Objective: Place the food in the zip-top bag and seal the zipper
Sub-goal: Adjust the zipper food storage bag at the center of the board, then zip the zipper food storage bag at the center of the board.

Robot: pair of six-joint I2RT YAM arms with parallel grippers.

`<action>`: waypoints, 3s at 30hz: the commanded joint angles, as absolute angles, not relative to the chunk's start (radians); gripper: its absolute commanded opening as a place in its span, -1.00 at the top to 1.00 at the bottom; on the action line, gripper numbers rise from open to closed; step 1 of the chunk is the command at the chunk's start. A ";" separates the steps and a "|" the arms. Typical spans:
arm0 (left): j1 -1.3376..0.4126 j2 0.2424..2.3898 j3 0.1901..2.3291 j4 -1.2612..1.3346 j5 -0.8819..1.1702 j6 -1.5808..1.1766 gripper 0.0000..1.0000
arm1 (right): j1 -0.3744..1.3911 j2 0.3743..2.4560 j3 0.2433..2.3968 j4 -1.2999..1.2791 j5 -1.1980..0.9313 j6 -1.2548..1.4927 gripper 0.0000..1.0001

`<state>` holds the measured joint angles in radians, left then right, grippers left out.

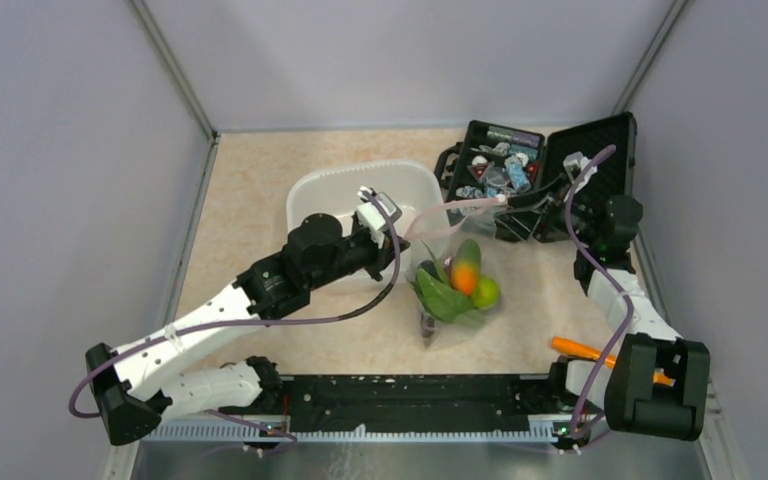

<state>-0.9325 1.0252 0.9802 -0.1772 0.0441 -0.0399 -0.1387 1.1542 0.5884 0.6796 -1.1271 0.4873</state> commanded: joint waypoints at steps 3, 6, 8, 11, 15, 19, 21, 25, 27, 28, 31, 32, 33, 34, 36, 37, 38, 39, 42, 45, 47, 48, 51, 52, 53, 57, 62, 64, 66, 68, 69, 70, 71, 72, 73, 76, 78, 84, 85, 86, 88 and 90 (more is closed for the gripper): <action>-0.897 0.989 0.993 -0.131 0.061 -0.010 1.00 | -0.139 1.096 0.588 0.693 -1.162 0.487 -0.31; -0.866 0.983 0.984 -0.133 0.084 -0.009 1.00 | -0.109 1.077 0.583 0.686 -1.220 0.441 -0.31; -0.840 0.976 0.979 -0.133 0.118 -0.009 1.00 | -0.070 1.083 0.591 0.665 -1.229 0.391 -0.31; -0.811 0.960 0.969 -0.128 0.178 -0.010 1.00 | -0.028 1.106 0.616 0.586 -1.246 0.316 -0.31; -0.802 0.958 0.972 -0.132 0.199 -0.009 1.00 | -0.006 1.112 0.612 0.549 -1.229 0.261 -0.29; -0.793 0.956 0.964 -0.144 0.188 -0.012 1.00 | -0.006 1.081 0.579 0.614 -1.247 0.269 -0.22; -0.787 0.952 0.960 -0.145 0.182 -0.014 1.00 | -0.006 1.065 0.565 0.628 -1.246 0.280 -0.12; -0.770 0.943 0.958 -0.158 0.182 -0.012 1.00 | -0.006 1.057 0.555 0.657 -1.260 0.307 0.06; -0.762 0.937 0.955 -0.165 0.185 -0.009 1.00 | -0.006 1.063 0.554 0.704 -1.274 0.359 0.20; -0.760 0.935 0.954 -0.172 0.187 -0.009 1.00 | -0.006 1.069 0.549 0.747 -1.284 0.398 0.22; -0.752 0.926 0.947 -0.171 0.209 -0.009 1.00 | -0.006 1.086 0.534 0.888 -1.297 0.514 0.52; -0.750 0.923 0.946 -0.169 0.215 -0.009 1.00 | -0.006 1.092 0.529 0.959 -1.296 0.559 0.55; -0.748 0.923 0.944 -0.167 0.216 -0.009 1.00 | -0.006 1.098 0.525 1.001 -1.295 0.598 0.56; -0.746 0.922 0.942 -0.167 0.215 -0.009 1.00 | -0.006 1.103 0.524 1.027 -1.300 0.629 0.61; -0.743 0.920 0.939 -0.162 0.217 -0.009 1.00 | -0.006 1.109 0.522 1.075 -1.316 0.684 0.68; -0.740 0.921 0.939 -0.160 0.216 -0.009 1.00 | -0.006 1.109 0.520 1.089 -1.312 0.697 0.73; -0.740 0.920 0.939 -0.161 0.212 -0.009 1.00 | -0.006 1.106 0.514 1.100 -1.302 0.707 0.75; -0.738 0.918 0.938 -0.161 0.206 -0.009 1.00 | -0.006 1.102 0.507 1.112 -1.291 0.715 0.78; -0.732 0.908 0.929 -0.157 0.196 -0.009 1.00 | -0.005 1.092 0.492 1.131 -1.280 0.719 0.94; -0.729 0.901 0.921 -0.154 0.197 -0.009 1.00 | -0.006 1.075 0.488 1.124 -1.280 0.718 1.00; -0.727 0.897 0.923 -0.162 0.188 -0.009 1.00 | -0.006 1.058 0.487 1.122 -1.271 0.715 1.00; -0.726 0.897 0.924 -0.165 0.186 -0.009 1.00 | -0.006 1.047 0.486 1.116 -1.264 0.708 1.00; -0.722 0.890 0.927 -0.171 0.164 -0.021 0.35 | -0.006 1.008 0.477 1.093 -1.242 0.680 1.00; -0.721 0.888 0.933 -0.174 0.167 -0.024 0.10 | -0.006 0.994 0.477 1.063 -1.237 0.662 1.00; -0.720 0.884 0.942 -0.181 0.172 -0.024 -0.01 | -0.006 0.980 0.482 1.027 -1.237 0.637 1.00; -0.720 0.889 1.027 -0.222 0.226 -0.016 -0.70 | 0.047 0.916 0.526 0.757 -1.245 0.449 1.00; -0.718 1.010 1.241 -0.309 0.430 0.047 -0.97 | 0.106 0.851 0.572 0.544 -1.257 0.283 1.00; -0.720 1.078 1.325 -0.347 0.530 0.074 -0.97 | 0.114 0.830 0.571 0.541 -1.259 0.278 1.00; -0.720 1.140 1.402 -0.366 0.619 0.075 -0.97 | 0.115 0.816 0.573 0.535 -1.253 0.280 1.00; -0.726 1.192 1.437 -0.367 0.705 0.081 -0.97 | 0.115 0.807 0.579 0.525 -1.259 0.278 1.00; -0.734 1.219 1.450 -0.369 0.735 0.090 -0.97 | 0.114 0.805 0.583 0.521 -1.260 0.278 1.00; -0.750 1.245 1.465 -0.379 0.752 0.113 -0.98 | 0.115 0.801 0.585 0.520 -1.262 0.281 1.00; -0.768 1.278 1.475 -0.394 0.740 0.142 -0.97 | 0.115 0.797 0.587 0.520 -1.262 0.285 1.00; -0.785 1.305 1.489 -0.410 0.712 0.154 -0.97 | 0.116 0.793 0.589 0.519 -1.265 0.288 1.00; -0.809 1.331 1.506 -0.430 0.678 0.175 -0.97 | 0.116 0.786 0.590 0.517 -1.266 0.290 1.00; -0.874 1.408 1.578 -0.480 0.554 0.233 -0.97 | 0.118 0.767 0.585 0.524 -1.272 0.307 1.00; -0.879 1.458 1.637 -0.549 0.611 0.279 -0.97 | 0.122 0.760 0.585 0.525 -1.278 0.308 1.00; -0.880 1.559 1.759 -0.648 0.603 0.329 -0.97 | 0.122 0.748 0.599 0.486 -1.283 0.294 1.00; -0.880 1.576 1.784 -0.689 0.596 0.335 -0.97 | 0.122 0.745 0.597 0.486 -1.279 0.291 1.00; -0.881 1.588 1.801 -0.728 0.593 0.346 -0.96 | 0.122 0.744 0.598 0.484 -1.279 0.290 1.00; -0.883 1.593 1.805 -0.772 0.565 0.355 -0.82 | 0.122 0.742 0.604 0.466 -1.270 0.278 1.00; -0.886 1.582 1.787 -0.792 0.546 0.356 -0.71 | 0.123 0.742 0.603 0.469 -1.258 0.277 1.00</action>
<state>-0.8833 1.5887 1.7653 -0.6895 0.5819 0.3115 0.1108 0.7574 0.5457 0.4553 -1.2705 0.3080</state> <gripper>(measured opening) 0.883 0.003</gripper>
